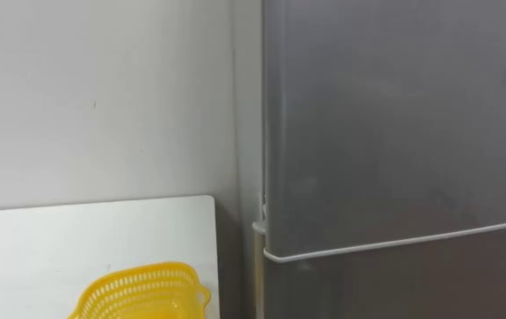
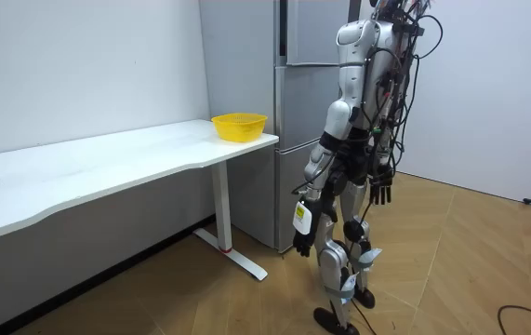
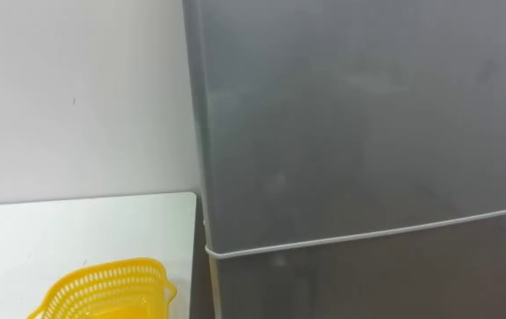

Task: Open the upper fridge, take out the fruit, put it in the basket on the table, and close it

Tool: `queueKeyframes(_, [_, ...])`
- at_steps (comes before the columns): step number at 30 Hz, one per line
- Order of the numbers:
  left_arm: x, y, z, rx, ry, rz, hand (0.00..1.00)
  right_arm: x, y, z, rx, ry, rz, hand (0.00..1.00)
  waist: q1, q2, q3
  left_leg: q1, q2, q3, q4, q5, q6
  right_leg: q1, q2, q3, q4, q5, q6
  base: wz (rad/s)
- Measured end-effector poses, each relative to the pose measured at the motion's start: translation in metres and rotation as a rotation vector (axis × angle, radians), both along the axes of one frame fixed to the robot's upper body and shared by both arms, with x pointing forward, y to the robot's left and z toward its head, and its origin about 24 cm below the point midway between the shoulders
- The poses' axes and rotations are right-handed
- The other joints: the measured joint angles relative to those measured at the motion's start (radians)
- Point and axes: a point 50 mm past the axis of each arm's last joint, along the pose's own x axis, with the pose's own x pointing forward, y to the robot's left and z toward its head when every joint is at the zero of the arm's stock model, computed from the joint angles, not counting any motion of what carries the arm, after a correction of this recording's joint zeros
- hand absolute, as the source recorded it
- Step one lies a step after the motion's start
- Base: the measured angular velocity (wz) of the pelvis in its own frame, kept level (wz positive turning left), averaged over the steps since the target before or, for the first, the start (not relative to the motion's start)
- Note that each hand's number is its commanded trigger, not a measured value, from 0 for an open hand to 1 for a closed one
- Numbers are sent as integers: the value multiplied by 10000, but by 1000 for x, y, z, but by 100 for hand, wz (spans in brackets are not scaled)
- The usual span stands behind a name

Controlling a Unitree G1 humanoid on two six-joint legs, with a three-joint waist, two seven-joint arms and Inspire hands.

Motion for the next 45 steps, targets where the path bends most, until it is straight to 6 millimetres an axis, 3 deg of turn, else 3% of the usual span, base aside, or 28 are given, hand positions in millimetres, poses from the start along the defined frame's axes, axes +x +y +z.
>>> queueKeyframes(14, [3, 2, 0, 408, -201, 93, 0, 10, -1, 0, -287, -471, -50, 0, 28, -9, 5, -2, 2, 28, -1, 0, 0, -6, 7, 10, -20, 1, 0, 0])
queueKeyframes(26, [8, 15, 3, 1697, -1337, 3030, 0, 11, -3, 0, -446, -784, -643, 0, 40, 40, 3, -6, 29, 41, 15, 0, 0, 125, 70, -29, -176, 71, -12, 0])
queueKeyframes(32, [33, 32, 11, 2861, -3190, 5336, 0, 12, -7, 1, -496, -1046, -823, 0, 245, 122, 11, -32, 35, 29, 7, 0, 0, 66, 40, -62, -185, 77, -19, 0])
queueKeyframes(35, [57, 46, 25, 3516, -4888, 6737, 0, 15, -13, 2, -625, -1259, -1091, 0, 325, 142, 5, -115, 34, 33, -24, 1, -1, -28, 45, -71, -169, 78, -17, 3])
queueKeyframes(39, [83, 68, 48, 4354, -6935, 8237, 0, 18, -21, 4, -810, -1673, -1865, 0, 344, 235, -59, -160, 28, -1, -51, 1, 0, -75, 45, -87, -166, 90, 0, 1])
queueKeyframes(45, [112, 96, 85, 5617, -9218, 8601, 0, 21, -28, 6, -895, -2092, -2311, 0, 402, 244, -84, -222, 27, -13, -50, 1, 0, -180, 91, -95, -148, 114, -11, -2])
